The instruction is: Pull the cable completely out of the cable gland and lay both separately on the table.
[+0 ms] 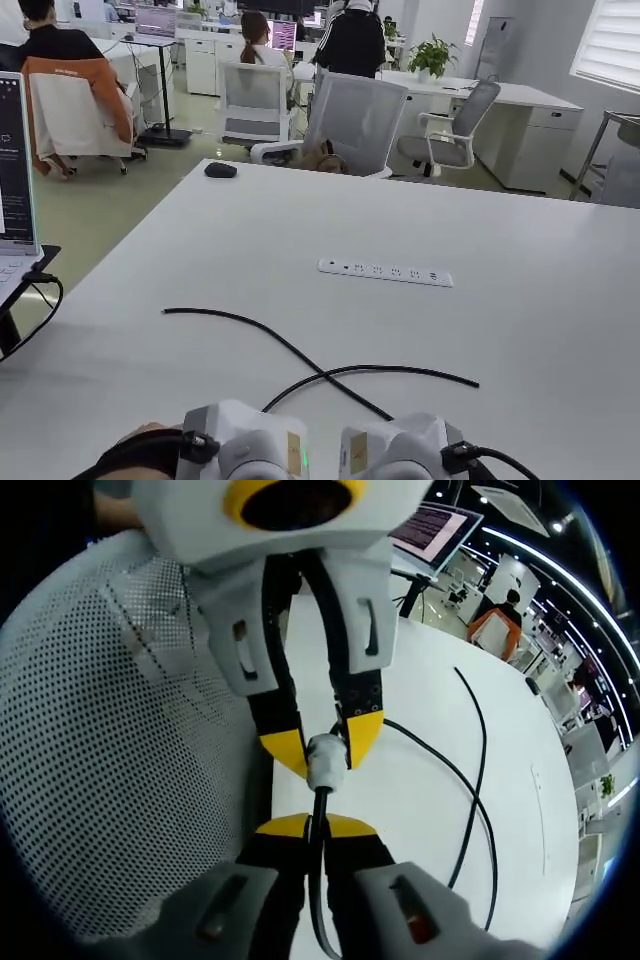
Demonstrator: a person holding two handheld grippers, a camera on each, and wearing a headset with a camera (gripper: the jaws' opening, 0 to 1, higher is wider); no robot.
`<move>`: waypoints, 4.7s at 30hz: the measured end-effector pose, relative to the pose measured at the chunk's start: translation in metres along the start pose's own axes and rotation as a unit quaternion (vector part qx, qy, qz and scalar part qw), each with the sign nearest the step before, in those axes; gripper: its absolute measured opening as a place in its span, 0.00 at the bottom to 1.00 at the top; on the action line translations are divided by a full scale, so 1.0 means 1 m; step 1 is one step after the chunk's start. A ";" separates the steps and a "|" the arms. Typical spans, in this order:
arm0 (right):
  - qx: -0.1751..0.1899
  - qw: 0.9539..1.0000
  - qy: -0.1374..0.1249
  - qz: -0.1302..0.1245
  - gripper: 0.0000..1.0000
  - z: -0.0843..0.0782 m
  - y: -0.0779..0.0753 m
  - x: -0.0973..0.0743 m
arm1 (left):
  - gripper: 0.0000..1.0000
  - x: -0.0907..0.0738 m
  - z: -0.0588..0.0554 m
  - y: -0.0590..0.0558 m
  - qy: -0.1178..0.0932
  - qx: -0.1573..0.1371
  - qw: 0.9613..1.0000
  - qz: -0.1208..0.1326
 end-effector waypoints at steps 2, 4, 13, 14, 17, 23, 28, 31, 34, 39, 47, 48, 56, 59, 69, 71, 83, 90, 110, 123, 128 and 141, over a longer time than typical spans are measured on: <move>0.007 1.000 0.001 0.002 0.03 -0.002 0.000 -0.001 | 0.18 0.000 0.001 0.000 0.000 0.002 1.000 -0.001; 0.010 1.000 0.005 0.003 0.03 -0.004 0.000 0.000 | 0.18 0.001 0.001 -0.002 -0.004 -0.002 1.000 -0.004; 0.018 0.998 0.053 -0.006 0.03 -0.021 -0.004 0.001 | 0.18 -0.001 -0.002 0.002 0.006 -0.002 1.000 0.005; 0.021 0.998 0.062 -0.007 0.03 -0.023 -0.005 0.002 | 0.18 -0.002 -0.003 0.002 0.007 -0.004 1.000 0.006; 0.031 0.995 0.092 -0.010 0.03 -0.034 -0.006 0.002 | 0.18 -0.002 -0.005 0.004 0.012 -0.009 1.000 0.010; 0.042 0.988 0.145 -0.013 0.03 -0.053 -0.008 0.002 | 0.18 -0.003 -0.007 0.005 0.017 -0.010 1.000 0.013; 0.040 0.987 0.154 -0.010 0.08 -0.055 -0.007 0.001 | 0.18 -0.002 -0.006 0.005 0.020 -0.003 1.000 0.015; 0.052 0.992 0.118 -0.005 0.18 -0.045 -0.006 0.003 | 0.18 -0.002 -0.006 0.004 0.017 -0.003 1.000 0.012; 0.054 0.996 0.070 0.006 0.17 -0.029 -0.004 0.003 | 0.18 -0.002 -0.002 0.002 0.006 -0.004 1.000 0.006; 0.057 0.998 -0.018 0.037 0.15 0.001 0.004 0.000 | 0.18 -0.001 0.002 -0.002 0.000 0.004 1.000 -0.001; 0.058 0.998 -0.008 0.036 0.03 -0.004 0.004 0.001 | 0.18 0.001 0.002 -0.002 -0.005 0.007 1.000 -0.009; 0.052 0.998 0.001 0.032 0.03 -0.006 0.004 0.002 | 0.18 0.002 0.002 -0.002 -0.005 0.007 1.000 -0.009; 0.045 0.998 0.039 0.020 0.02 -0.018 0.001 0.003 | 0.15 -0.001 0.001 0.001 -0.005 -0.001 1.000 -0.002; 0.042 0.998 0.036 0.019 0.02 -0.016 0.001 0.003 | 0.15 -0.002 0.000 0.001 -0.002 -0.002 1.000 -0.002; 0.050 0.998 0.034 0.029 0.03 -0.017 0.002 0.003 | 0.15 -0.004 0.002 0.002 -0.009 0.000 1.000 0.004; 0.044 0.998 0.022 0.028 0.07 -0.013 0.002 0.002 | 0.15 -0.006 0.007 0.002 -0.024 -0.002 1.000 0.003; 0.051 0.998 -0.022 0.024 0.03 0.000 -0.001 -0.003 | 0.16 -0.003 0.013 0.002 -0.050 0.000 0.999 -0.006; 0.024 0.999 -0.033 0.020 0.02 0.003 -0.002 -0.005 | 0.27 -0.004 0.015 0.008 -0.046 0.037 0.998 0.023; 0.026 1.000 -0.006 0.014 0.02 -0.005 -0.002 -0.001 | 0.17 0.003 0.005 0.002 -0.012 0.041 0.999 0.006; 0.035 0.990 0.134 -0.032 0.04 -0.052 -0.016 -0.002 | 0.17 0.000 0.001 0.004 0.002 0.030 1.000 0.008; 0.038 0.988 0.147 -0.040 0.05 -0.058 -0.019 -0.002 | 0.17 0.000 0.001 0.005 0.003 0.027 1.000 0.011; 0.039 0.999 -0.012 0.008 0.19 -0.002 -0.004 -0.001 | 0.17 0.002 0.003 0.006 0.003 0.044 0.999 0.013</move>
Point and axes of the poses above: the centre of the closed fingertips' face, and the gripper's own axes: x roughly forward along the fingers, y roughly to its left, z roughly out of its top, the point moved 5 cm from there along -x, roughly backward along the fingers, and after that the axes turned 1 degree about -z, right-handed, at the moved point
